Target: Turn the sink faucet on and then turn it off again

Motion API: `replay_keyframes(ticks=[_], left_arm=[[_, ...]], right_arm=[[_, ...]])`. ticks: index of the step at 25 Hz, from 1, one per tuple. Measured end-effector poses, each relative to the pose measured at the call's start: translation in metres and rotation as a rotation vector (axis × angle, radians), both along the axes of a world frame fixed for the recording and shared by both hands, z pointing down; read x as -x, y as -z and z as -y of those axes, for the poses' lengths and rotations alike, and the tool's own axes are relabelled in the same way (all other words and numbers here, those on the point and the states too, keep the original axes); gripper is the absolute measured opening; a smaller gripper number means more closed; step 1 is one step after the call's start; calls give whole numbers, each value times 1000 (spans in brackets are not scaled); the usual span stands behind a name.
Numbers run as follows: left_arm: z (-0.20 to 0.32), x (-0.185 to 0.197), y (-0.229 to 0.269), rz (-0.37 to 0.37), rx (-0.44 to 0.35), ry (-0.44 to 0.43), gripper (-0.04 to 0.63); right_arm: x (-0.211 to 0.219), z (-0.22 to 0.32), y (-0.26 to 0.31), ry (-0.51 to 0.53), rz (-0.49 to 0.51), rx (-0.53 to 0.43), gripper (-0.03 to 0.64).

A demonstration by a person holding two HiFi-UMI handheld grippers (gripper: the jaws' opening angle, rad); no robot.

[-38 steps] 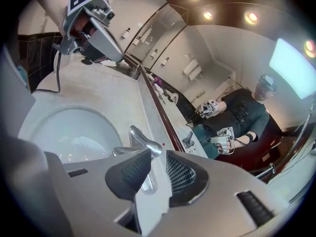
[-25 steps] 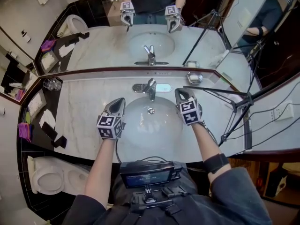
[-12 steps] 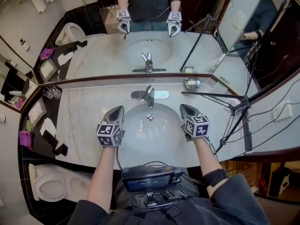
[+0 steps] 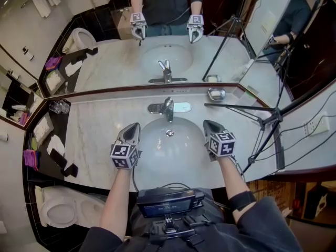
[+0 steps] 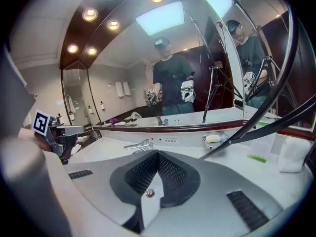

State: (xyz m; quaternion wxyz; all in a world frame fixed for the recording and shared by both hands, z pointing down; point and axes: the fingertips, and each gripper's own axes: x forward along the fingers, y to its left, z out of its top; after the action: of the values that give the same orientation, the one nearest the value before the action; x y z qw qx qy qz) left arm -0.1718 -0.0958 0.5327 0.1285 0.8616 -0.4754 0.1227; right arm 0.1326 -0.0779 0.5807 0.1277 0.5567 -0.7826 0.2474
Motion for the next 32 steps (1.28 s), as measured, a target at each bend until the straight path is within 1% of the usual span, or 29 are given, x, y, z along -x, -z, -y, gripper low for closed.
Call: replay_keyframes(ticks=[2, 4, 6, 7, 9, 12, 15, 17, 20, 23, 25, 26, 28, 32], left_arm=[[2, -3, -2, 35, -19, -12, 0], [3, -7, -3, 54, -35, -26, 2], [6, -13, -4, 75, -49, -49, 35], [7, -18, -5, 95, -55, -70, 37], [9, -30, -9, 149, -63, -125, 83], [16, -45, -21, 259, -88, -198, 120], [25, -56, -43, 378, -102, -254, 175], [30, -62, -60, 468, -115, -295, 228], [41, -75, -69, 650, -187, -361, 298], [54, -89, -81, 869, -296, -449, 304], [60, -98, -92, 969, -354, -511, 304], [64, -102, -98, 999, -372, -536, 304], [70, -109, -109, 1032, -383, -577, 304], [79, -119, -129, 1057, -374, -625, 304]], right_arm=[[0, 0, -3, 1, -2, 5, 18], [0, 0, -6, 0, -4, 11, 18], [-1, 0, -9, -1, -6, 17, 18], [-1, -1, -11, 0, -7, 20, 18], [-2, 0, -14, 2, -9, 25, 18], [-3, -1, -21, 2, -8, 37, 18], [-2, -1, -27, 3, -9, 49, 18], [-2, -1, -30, 5, -13, 55, 18], [-3, -1, -34, 3, -18, 65, 18], [-5, 0, -36, -4, -17, 71, 18], [-7, -1, -38, -8, -21, 76, 18], [-8, -1, -40, -9, -25, 78, 18], [-10, -2, -42, -11, -32, 82, 18], [-21, -6, -47, -25, -44, 96, 18]])
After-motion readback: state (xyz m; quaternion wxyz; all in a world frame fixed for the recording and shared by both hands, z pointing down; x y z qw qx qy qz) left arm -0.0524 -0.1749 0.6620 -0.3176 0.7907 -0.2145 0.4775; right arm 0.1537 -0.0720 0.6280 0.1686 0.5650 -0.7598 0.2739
